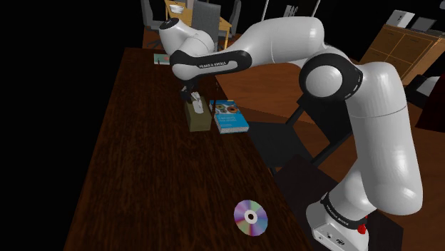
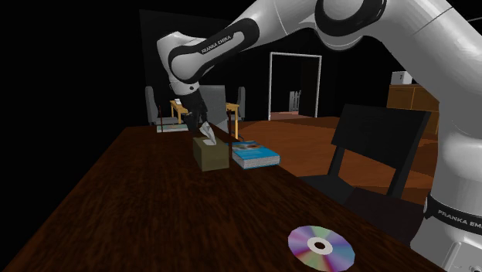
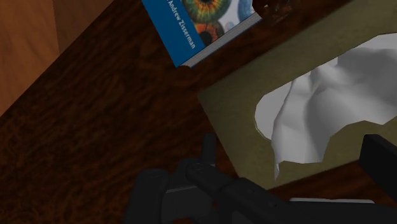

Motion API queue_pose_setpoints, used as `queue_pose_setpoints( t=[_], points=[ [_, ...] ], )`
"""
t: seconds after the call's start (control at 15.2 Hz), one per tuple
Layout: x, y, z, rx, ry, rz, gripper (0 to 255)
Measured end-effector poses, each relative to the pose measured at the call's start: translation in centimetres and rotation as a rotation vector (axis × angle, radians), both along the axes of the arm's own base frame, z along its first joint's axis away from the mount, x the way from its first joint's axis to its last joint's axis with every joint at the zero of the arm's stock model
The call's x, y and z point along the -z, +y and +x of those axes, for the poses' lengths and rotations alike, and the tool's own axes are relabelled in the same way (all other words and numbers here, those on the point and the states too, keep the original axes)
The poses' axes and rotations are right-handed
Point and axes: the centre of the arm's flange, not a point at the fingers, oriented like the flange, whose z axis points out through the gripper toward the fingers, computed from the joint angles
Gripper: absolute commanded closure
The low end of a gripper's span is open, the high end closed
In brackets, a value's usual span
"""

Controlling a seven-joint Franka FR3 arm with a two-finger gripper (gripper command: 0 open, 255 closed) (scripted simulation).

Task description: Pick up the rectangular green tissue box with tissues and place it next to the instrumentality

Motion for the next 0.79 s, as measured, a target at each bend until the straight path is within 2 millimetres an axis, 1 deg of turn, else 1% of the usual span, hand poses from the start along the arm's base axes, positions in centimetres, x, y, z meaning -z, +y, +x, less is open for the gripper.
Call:
queue_pose_setpoints(
  t=[0.07,0.79],
  points=[
    [0.00,0.00,0.00,0.000,0.000,0.000,255],
    [-0.31,0.04,-0.01,0.000,-0.001,0.001,255]
  ],
)
